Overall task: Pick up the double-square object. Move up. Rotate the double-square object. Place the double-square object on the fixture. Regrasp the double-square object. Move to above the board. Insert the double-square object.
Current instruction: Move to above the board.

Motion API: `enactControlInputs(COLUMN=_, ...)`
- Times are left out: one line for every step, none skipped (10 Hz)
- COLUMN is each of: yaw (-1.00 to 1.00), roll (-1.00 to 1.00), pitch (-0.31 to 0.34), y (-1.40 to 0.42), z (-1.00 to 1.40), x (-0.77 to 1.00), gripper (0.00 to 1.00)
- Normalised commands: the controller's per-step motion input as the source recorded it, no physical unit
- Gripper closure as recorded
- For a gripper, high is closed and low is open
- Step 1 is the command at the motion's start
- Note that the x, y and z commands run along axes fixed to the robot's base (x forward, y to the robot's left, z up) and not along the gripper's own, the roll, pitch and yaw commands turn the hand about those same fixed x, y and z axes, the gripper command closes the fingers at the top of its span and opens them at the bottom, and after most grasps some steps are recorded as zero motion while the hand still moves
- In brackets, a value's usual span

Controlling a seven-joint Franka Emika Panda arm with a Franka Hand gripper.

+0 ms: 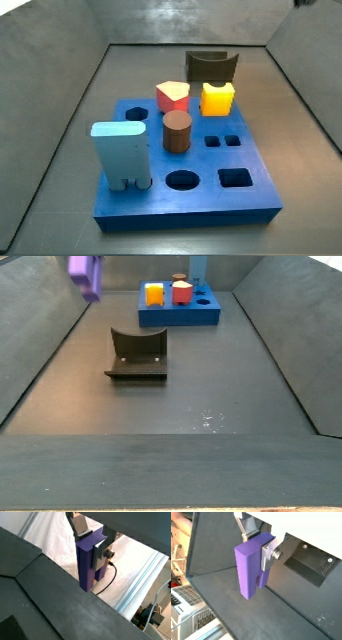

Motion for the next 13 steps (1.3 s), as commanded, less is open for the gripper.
enactControlInputs(yaw=0.18, roll=-0.04, pitch=0.123, y=0.06, z=1.00, x=0.15, gripper=1.00)
enactControlInputs(yaw=0.18, roll=-0.04, pitch=0.106, y=0.05, z=1.00, x=0.14, gripper=1.00)
enactControlInputs(yaw=0.17, roll=-0.05, pitch=0.074, y=0.03, z=1.00, x=0.12, gripper=1.00)
enactControlInputs(yaw=0.16, roll=-0.05, pitch=0.050, y=0.02, z=0.98, x=0.10, gripper=1.00)
enactControlInputs(yaw=0.14, roll=-0.06, pitch=0.024, y=0.00, z=0.78, x=0.06, gripper=1.00)
enactControlInputs(yaw=0.12, roll=-0.06, pitch=0.009, y=0.00, z=0.64, x=0.04, gripper=1.00)
enactControlInputs(yaw=0.10, roll=-0.07, pitch=0.000, y=0.00, z=0.50, x=0.02, gripper=1.00)
enactControlInputs(yaw=0.08, roll=-0.07, pitch=-0.002, y=-0.01, z=0.36, x=0.02, gripper=1.00)
enactControlInputs(yaw=-0.05, roll=-1.00, pitch=-0.026, y=-1.00, z=0.03, x=-0.66, gripper=1.00)
enactControlInputs(yaw=-0.06, roll=-1.00, pitch=-0.031, y=-1.00, z=0.01, x=-0.67, gripper=1.00)
enactControlInputs(yaw=-0.06, roll=-1.00, pitch=-0.050, y=-1.00, z=0.02, x=-0.71, gripper=1.00)
enactControlInputs(yaw=-0.06, roll=-1.00, pitch=-0.057, y=-1.00, z=0.01, x=-0.71, gripper=1.00)
enactControlInputs(yaw=-0.06, roll=-1.00, pitch=-0.072, y=-1.00, z=0.01, x=-0.73, gripper=1.00)
